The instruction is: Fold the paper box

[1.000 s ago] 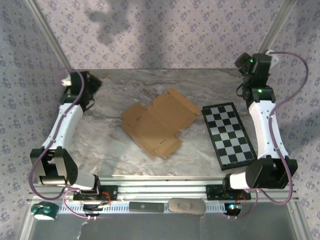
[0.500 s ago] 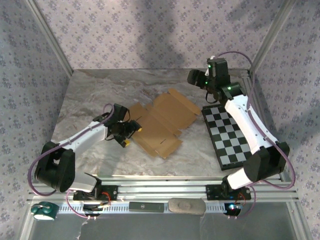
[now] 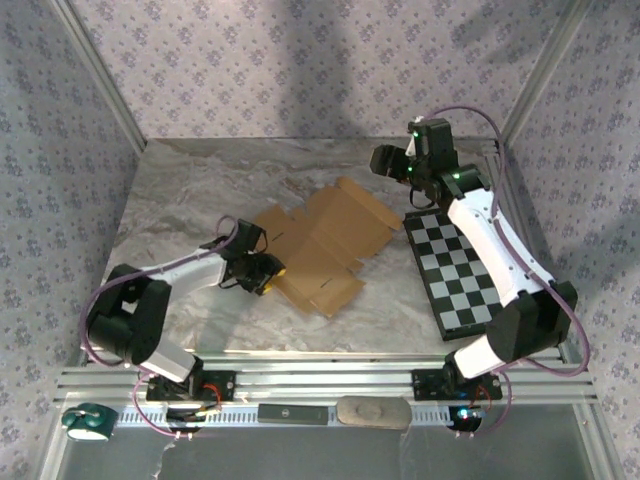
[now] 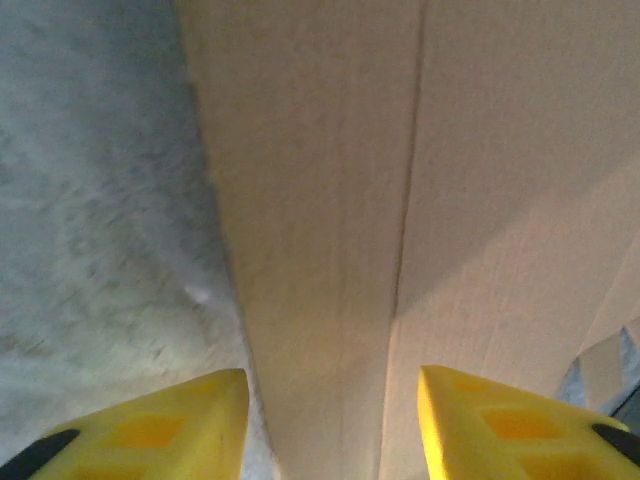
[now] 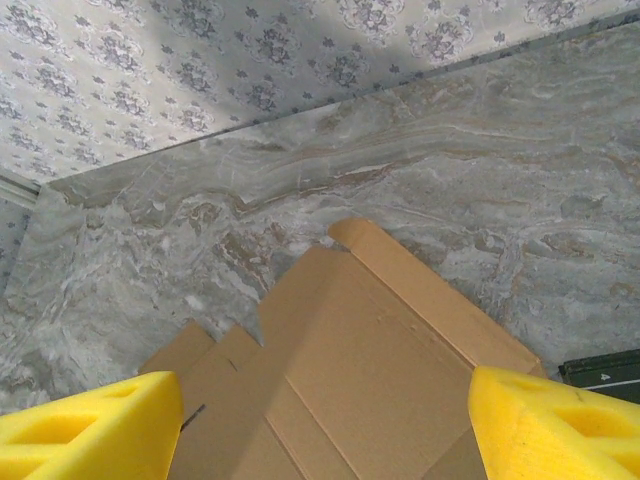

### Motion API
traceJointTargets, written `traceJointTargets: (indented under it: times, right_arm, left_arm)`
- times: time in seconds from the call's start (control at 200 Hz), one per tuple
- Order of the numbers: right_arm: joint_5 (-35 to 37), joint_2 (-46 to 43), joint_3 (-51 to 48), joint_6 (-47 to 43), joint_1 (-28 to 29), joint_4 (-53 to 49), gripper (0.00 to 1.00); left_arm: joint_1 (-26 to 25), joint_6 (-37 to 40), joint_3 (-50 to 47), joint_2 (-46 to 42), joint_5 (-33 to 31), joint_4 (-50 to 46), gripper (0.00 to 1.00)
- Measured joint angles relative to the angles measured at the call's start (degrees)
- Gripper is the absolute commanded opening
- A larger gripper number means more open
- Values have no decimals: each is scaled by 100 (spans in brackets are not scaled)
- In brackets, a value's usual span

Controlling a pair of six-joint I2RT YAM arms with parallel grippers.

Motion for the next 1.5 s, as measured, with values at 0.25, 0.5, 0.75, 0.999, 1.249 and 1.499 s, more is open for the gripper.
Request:
traceJointTargets:
  times: [0.25, 0.5, 0.75, 0.999, 1.249, 1.499]
  right_arm:
    - [-20, 59, 90, -22, 50, -94, 76]
    - [306, 236, 673, -350, 205, -573, 76]
    - [754, 304, 1143, -459, 468, -892, 75]
    - [1189, 280, 1377, -901, 1113, -780, 80]
    - [1333, -669, -125, -2780, 1377, 1117, 85]
    - [817, -807, -566, -4837, 811, 1987, 90]
  left_arm:
    - [7, 918, 1252, 549, -415, -557, 0]
    - [295, 3237, 3720, 702, -1311, -2492, 0]
    - [199, 5969, 5722, 1196, -2345, -3394, 0]
    - [-70, 7796, 6120, 1392, -2791, -3414, 0]
    - [-240, 10032, 6520, 1394, -2745, -2673, 0]
    - [-221, 11766, 6618, 1392, -2365, -2214, 0]
